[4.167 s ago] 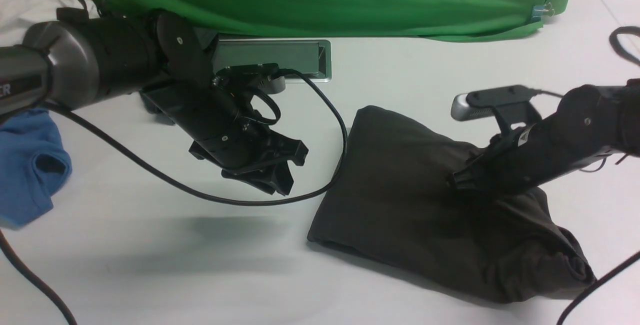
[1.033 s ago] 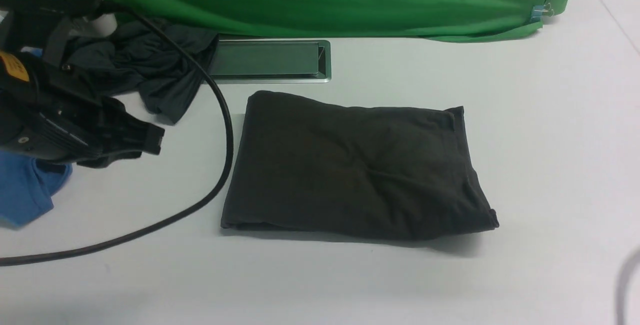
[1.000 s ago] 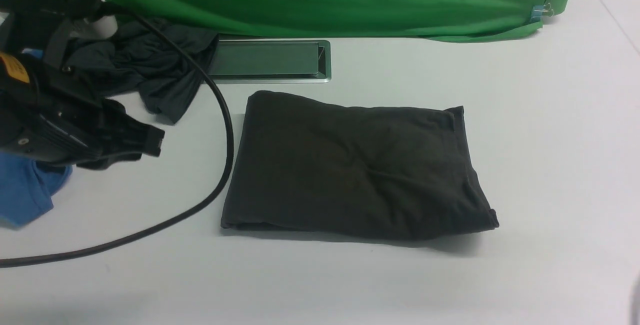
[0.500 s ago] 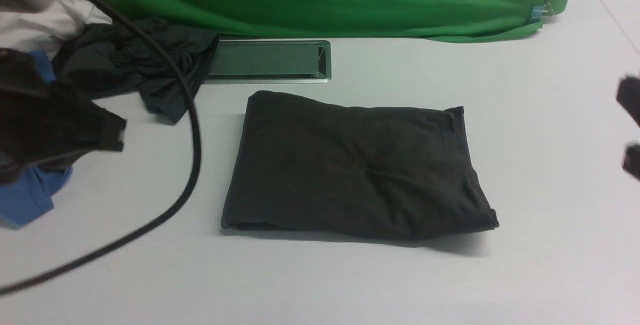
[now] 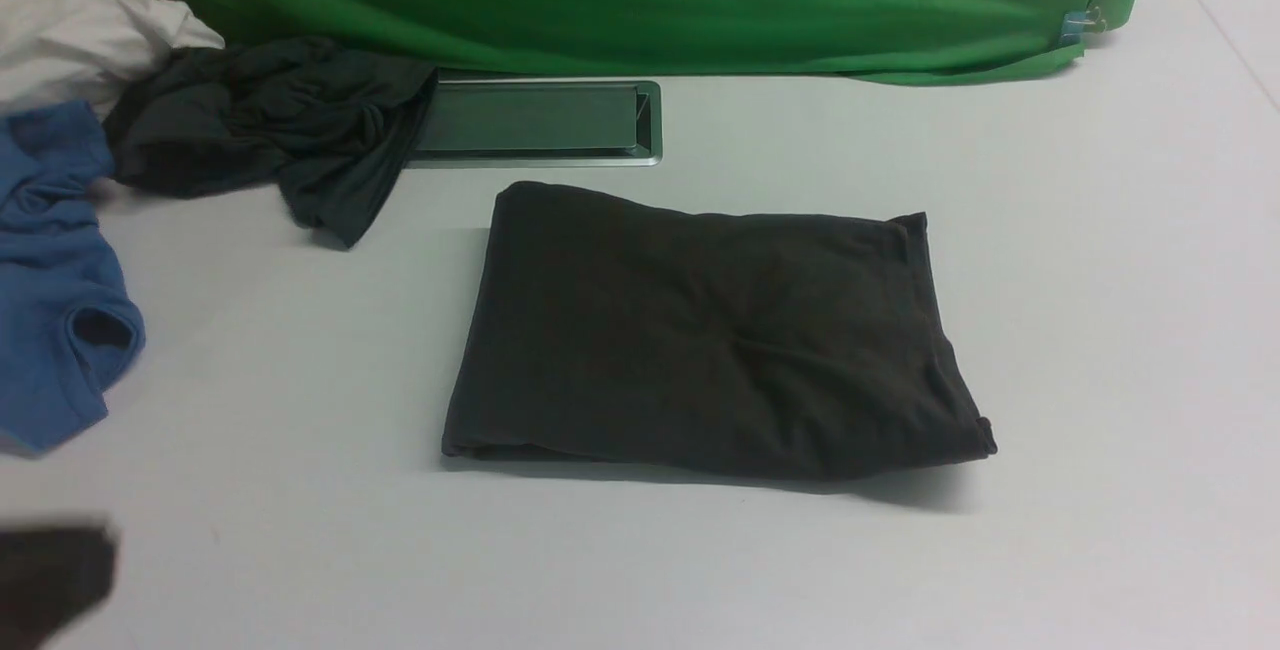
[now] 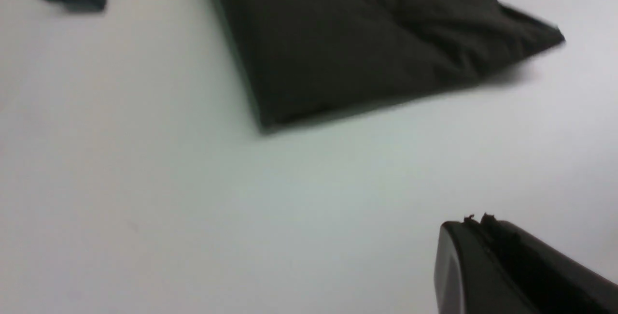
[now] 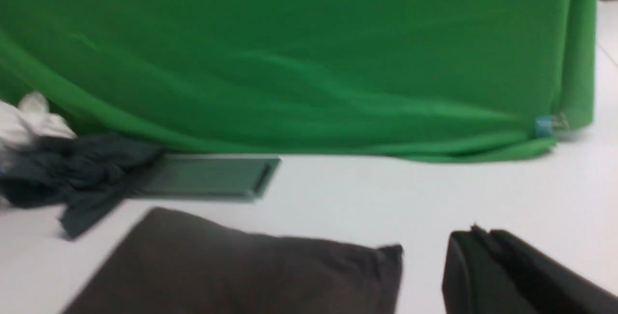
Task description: Fold a long-sleeved shirt on a white desktop.
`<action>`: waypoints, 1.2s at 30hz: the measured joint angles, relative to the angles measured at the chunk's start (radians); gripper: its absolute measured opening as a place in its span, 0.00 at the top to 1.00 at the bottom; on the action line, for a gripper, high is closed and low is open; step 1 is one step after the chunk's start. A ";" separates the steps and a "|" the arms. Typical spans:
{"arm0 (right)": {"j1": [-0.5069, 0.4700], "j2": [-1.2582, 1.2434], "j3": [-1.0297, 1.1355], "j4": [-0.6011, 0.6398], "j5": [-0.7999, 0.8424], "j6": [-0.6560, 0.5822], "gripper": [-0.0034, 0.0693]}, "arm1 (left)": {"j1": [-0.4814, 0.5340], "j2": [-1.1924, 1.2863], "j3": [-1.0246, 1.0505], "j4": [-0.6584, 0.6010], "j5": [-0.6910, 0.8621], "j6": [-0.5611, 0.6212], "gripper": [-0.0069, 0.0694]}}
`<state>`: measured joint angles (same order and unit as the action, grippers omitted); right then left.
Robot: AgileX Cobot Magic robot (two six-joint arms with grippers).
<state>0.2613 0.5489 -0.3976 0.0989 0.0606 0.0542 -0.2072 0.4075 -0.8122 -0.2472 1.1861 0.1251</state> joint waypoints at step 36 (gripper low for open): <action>0.009 -0.076 0.000 0.000 0.018 0.014 0.81 | 0.000 -0.144 0.002 -0.063 -0.180 0.078 0.88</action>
<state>0.2708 0.4724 -0.3976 0.0989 0.0789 0.0685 -0.2072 0.2639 -0.8101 -0.3097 1.0060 0.2029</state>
